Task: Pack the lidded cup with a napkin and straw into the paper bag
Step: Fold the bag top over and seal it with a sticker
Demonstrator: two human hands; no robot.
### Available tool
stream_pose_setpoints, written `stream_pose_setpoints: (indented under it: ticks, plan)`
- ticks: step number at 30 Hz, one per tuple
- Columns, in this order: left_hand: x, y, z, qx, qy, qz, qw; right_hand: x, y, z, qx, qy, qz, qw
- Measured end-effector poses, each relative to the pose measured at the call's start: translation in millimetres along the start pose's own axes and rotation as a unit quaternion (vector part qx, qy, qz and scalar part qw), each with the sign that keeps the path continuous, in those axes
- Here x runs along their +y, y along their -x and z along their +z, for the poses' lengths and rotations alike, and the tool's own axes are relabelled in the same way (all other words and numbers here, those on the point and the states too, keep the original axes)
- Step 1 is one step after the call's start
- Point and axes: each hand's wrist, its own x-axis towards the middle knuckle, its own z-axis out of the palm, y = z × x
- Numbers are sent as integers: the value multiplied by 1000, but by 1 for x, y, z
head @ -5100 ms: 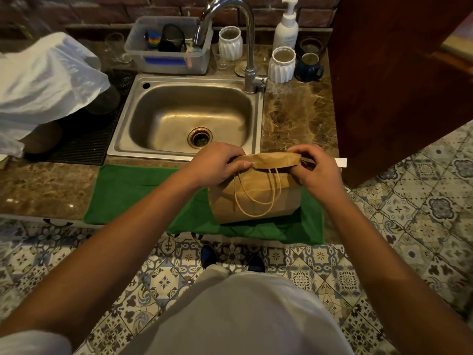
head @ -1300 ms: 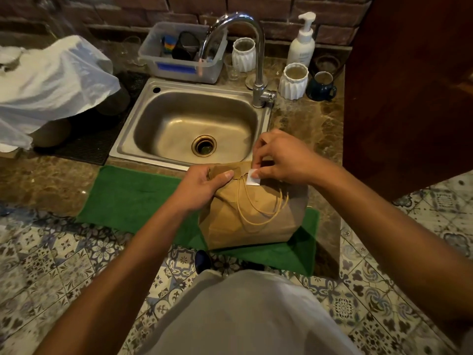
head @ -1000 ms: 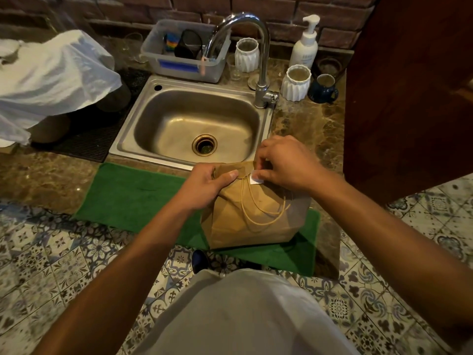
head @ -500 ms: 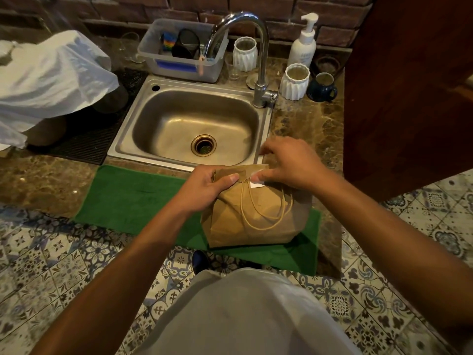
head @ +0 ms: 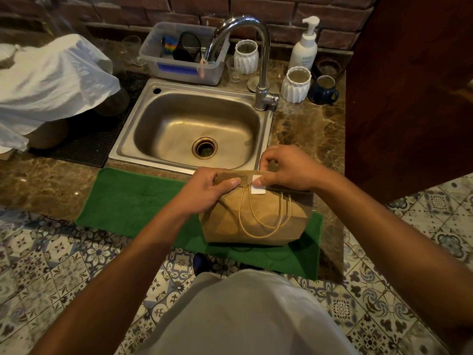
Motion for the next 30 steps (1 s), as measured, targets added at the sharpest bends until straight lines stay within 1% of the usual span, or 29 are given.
stream_pose_setpoints:
  ticks: [7,12,15,18,22,25,28,30]
  plan:
    - [-1,1,0,-6,10,14,1000,-7,-8,-2,-52,126,14,991]
    - [-6,-1,0,-9,8,12,1000,-8,-13,7,-86,159,15,983]
    - [-6,-2,-3,-11,3,5,1000,-8,-13,10,-95,145,13,985]
    - [-5,-2,-6,-5,-4,3,1000,-1,-10,7,-82,103,25,991]
    - [-4,-1,-4,1,-5,4,1000,1,-4,4,-97,52,35,993]
    - [-3,-3,-4,8,-1,0,1000,-4,-4,1,-75,15,17,997]
    - [-2,-5,-4,2,-8,6,1000,-3,-8,1,-43,42,-14,998]
    - [-1,-6,-5,-4,-16,10,1000,-3,-11,3,-54,86,-14,995]
